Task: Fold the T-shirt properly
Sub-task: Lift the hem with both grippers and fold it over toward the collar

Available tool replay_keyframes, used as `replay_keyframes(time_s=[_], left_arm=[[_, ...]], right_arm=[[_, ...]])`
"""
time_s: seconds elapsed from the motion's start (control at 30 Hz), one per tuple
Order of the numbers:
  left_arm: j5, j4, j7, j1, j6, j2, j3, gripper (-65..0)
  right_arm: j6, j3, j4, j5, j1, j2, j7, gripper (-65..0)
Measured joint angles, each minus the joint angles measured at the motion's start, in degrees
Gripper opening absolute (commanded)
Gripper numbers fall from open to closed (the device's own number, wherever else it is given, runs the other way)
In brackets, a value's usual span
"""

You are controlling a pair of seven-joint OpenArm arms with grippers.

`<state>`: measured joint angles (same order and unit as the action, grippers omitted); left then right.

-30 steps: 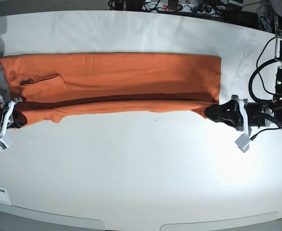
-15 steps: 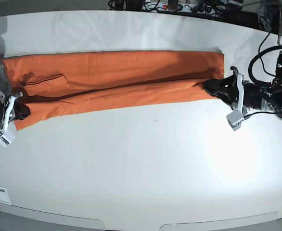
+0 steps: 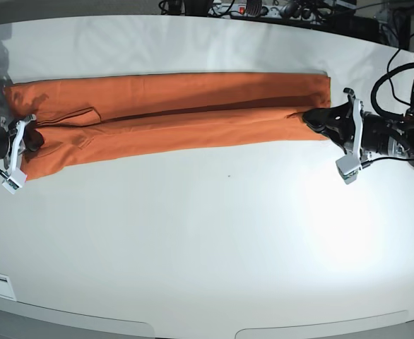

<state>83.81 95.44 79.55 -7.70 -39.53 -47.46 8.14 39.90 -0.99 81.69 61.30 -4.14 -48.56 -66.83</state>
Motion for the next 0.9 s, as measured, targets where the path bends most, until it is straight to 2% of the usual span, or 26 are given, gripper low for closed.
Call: replay_keyframes(time_s=[0.03, 0.13, 0.17, 0.2, 0.23, 0.27, 0.47, 0.5, 0.53, 0.57, 0.6, 0.63, 0.67, 0.9], left_arm=[[0.00, 0.00, 0.00, 0.83, 0.00, 0.00, 0.00, -64.2], [-0.15, -0.02, 0.44, 3.39, -0.02, 0.00, 0.02, -45.7], [-0.22, -0.02, 0.37, 4.00, -0.02, 0.00, 0.04, -39.2], [-0.17, -0.02, 0.39, 4.33, 0.00, 0.02, 0.04, -33.7], [-0.17, -0.02, 0.42, 4.55, 0.00, 0.00, 0.04, -30.3], [-0.15, -0.02, 0.31, 4.72, 0.00, 0.00, 0.04, -29.5], [-0.15, 0.00, 0.42, 4.98, 1.55, -0.07, 0.04, -29.7], [-0.17, 0.00, 0.42, 4.98, 1.55, -0.09, 0.04, -30.0], [-0.20, -0.02, 0.44, 4.98, 1.53, -0.11, 0.04, -32.4], [-0.17, -0.02, 0.44, 4.96, 1.55, -0.11, 0.04, -37.8], [-0.11, 0.00, 0.42, 4.90, 1.53, -0.09, 0.04, -47.6], [-0.15, -0.02, 0.44, 4.87, 1.53, -0.09, 0.04, -60.2], [-0.17, -0.02, 0.42, 4.85, 1.55, -0.09, 0.04, -65.0], [-0.20, 0.00, 0.46, 5.05, 1.55, 0.02, 0.04, -65.0]], right_arm=[[0.00, 0.00, 0.02, 0.00, -0.04, -0.02, 0.66, -65.0], [0.00, 0.00, 0.00, 0.00, -0.09, 0.00, 0.79, -65.0], [0.00, 0.00, 0.00, 0.00, -0.07, 0.00, 0.76, -61.0], [0.00, 0.00, 0.00, 0.22, -0.09, -0.02, 0.76, -53.6], [0.00, 0.00, 0.00, 0.63, -0.13, 0.00, 0.68, -47.0], [0.00, 0.00, 0.00, 1.38, -0.17, -0.04, 0.61, -44.1], [0.00, 0.68, 1.92, 8.22, -3.13, -1.57, -1.16, -44.2], [0.00, 1.53, 2.32, 9.33, -3.37, -1.57, -1.66, -44.9], [0.02, 2.49, 2.51, 11.56, -3.32, -1.55, -2.40, -48.2], [0.00, 3.34, 2.62, 13.84, -3.19, -1.53, -4.17, -53.8], [-0.02, 4.24, 2.62, 16.06, -3.13, -1.46, -6.16, -60.3], [-0.02, 5.29, 2.62, 18.78, -3.02, -1.42, -8.00, -65.0], [0.00, 6.40, 2.62, 21.68, -2.93, -1.33, -9.33, -65.0], [0.00, 15.39, 2.69, 22.75, -0.31, 0.46, -11.04, -65.0]])
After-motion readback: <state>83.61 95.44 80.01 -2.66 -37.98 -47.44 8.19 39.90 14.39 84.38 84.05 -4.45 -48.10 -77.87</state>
